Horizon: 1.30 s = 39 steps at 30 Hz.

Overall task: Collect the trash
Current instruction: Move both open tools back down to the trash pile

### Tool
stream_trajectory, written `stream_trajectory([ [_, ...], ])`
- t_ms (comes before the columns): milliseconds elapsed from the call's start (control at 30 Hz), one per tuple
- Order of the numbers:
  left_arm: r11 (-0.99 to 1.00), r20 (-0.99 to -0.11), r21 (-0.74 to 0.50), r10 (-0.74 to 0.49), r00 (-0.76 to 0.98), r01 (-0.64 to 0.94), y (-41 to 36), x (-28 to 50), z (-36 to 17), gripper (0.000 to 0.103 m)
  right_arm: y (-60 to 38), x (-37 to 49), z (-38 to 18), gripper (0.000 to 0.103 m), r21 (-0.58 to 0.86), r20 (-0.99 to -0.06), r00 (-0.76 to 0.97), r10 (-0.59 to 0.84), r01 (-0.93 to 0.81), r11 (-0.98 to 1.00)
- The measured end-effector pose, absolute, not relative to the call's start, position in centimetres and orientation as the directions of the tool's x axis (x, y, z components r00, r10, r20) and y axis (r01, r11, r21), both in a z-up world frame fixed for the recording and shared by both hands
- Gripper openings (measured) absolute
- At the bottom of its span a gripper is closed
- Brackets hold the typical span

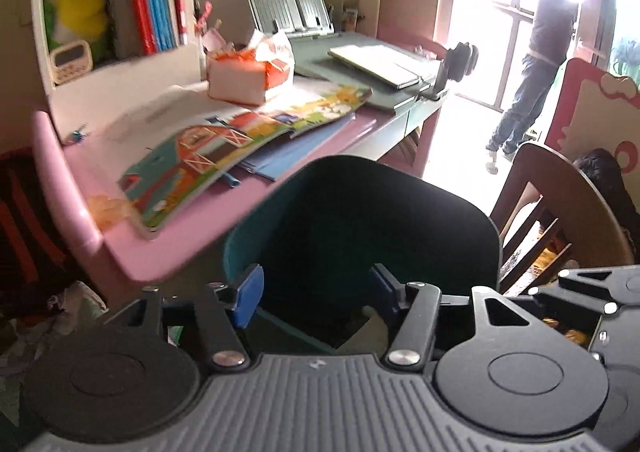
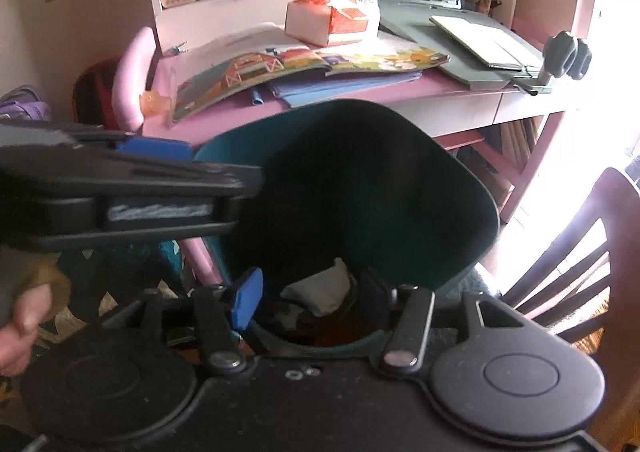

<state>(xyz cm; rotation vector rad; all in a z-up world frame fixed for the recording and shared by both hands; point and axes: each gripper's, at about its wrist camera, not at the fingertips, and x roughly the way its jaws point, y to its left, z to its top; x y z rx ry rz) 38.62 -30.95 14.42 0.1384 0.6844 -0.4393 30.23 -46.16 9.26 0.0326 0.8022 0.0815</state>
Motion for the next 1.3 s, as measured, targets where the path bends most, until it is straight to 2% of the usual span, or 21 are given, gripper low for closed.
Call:
stream_trajectory([
  [167,0.907,-0.604,-0.013,-0.342,0.719,0.42,-27.6,35.2,15.9,0.073,-44.4,27.5,11.3,0.058,0.056,-0.679,0.725,0.117,-0.107,0.993],
  [400,0.923,-0.587,0.004,-0.309,0.748,0.384,-21.8,30.7,16.3,0.073,-40.7,24.1,12.6,0.059,0.058,-0.646,0.743,0.175,-0.181,0.982],
  [533,0.936,-0.581,0.016,-0.278,0.765,0.352,-18.4,28.5,15.9,0.074,-38.2,22.2,12.6,0.06,0.097,-0.612,0.747,0.26,-0.255,0.962],
  [700,0.953,-0.571,0.027,-0.233,0.787,0.302,-13.8,25.7,15.0,0.074,-34.5,20.2,11.4,0.061,0.115,-0.576,0.743,0.339,-0.337,0.934],
  [833,0.967,-0.568,0.009,-0.203,0.798,0.253,-9.6,23.5,14.0,0.074,-31.9,18.4,10.1,0.064,0.133,-0.475,0.766,0.432,-0.423,0.896],
  [967,0.98,-0.573,-0.02,-0.173,0.801,0.197,-5.3,21.6,12.5,0.074,-28.9,18.0,8.1,0.064,0.147,-0.463,0.739,0.488,-0.479,0.865],
  [1033,0.985,-0.573,-0.024,-0.154,0.805,0.171,-3.2,20.7,11.3,0.079,-27.5,17.8,6.8,0.064,0.15,-0.442,0.736,0.513,-0.503,0.851],
  [1300,0.995,-0.587,-0.055,-0.098,0.804,0.081,4.1,18.3,5.0,0.085,-19.7,18.7,0.8,0.064,0.104,-0.528,0.644,0.554,-0.598,0.794],
])
